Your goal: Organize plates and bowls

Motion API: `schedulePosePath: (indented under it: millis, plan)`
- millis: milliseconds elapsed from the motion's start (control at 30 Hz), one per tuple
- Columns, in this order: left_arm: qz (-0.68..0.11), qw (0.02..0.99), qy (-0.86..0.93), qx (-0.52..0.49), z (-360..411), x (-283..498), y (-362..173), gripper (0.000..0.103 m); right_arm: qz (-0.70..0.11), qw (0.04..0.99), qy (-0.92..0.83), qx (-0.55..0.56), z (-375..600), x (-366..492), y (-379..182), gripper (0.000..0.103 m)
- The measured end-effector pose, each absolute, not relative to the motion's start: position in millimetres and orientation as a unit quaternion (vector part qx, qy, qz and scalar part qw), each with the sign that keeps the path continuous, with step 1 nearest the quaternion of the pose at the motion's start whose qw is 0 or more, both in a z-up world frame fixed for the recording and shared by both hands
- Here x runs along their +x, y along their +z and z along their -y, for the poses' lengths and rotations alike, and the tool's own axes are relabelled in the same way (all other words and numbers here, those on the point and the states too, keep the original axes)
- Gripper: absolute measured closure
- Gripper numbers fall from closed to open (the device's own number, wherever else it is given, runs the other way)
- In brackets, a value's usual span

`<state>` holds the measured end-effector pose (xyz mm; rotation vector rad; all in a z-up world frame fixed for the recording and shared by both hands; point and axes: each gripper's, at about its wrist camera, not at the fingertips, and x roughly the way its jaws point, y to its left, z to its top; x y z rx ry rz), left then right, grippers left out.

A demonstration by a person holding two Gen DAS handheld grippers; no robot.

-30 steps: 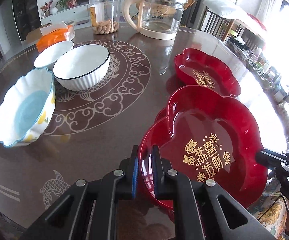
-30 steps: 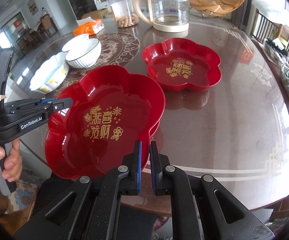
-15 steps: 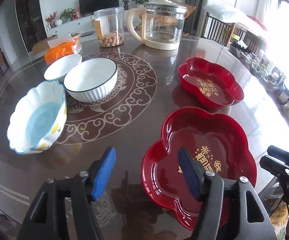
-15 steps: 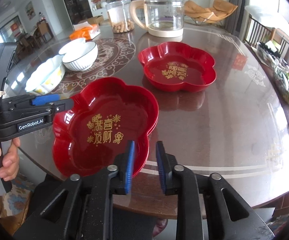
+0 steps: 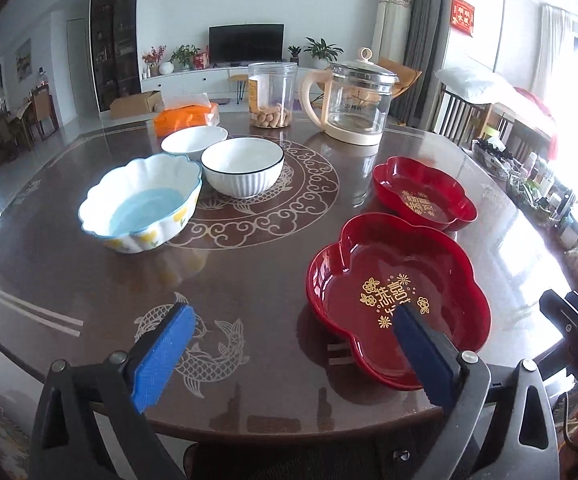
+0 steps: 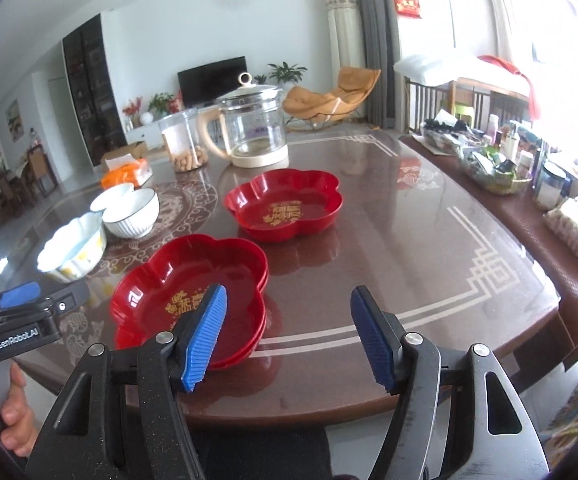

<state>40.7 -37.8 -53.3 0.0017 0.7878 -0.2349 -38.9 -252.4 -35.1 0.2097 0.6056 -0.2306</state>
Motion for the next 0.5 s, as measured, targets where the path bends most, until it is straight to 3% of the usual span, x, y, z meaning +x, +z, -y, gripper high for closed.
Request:
schedulePosePath:
  millis: [500]
  plan:
    - [-0.364,0.925,-0.104,-0.004,36,4,-36,0.004,-0.264,0.954,-0.110,0.092,240,-67,-16,0.034]
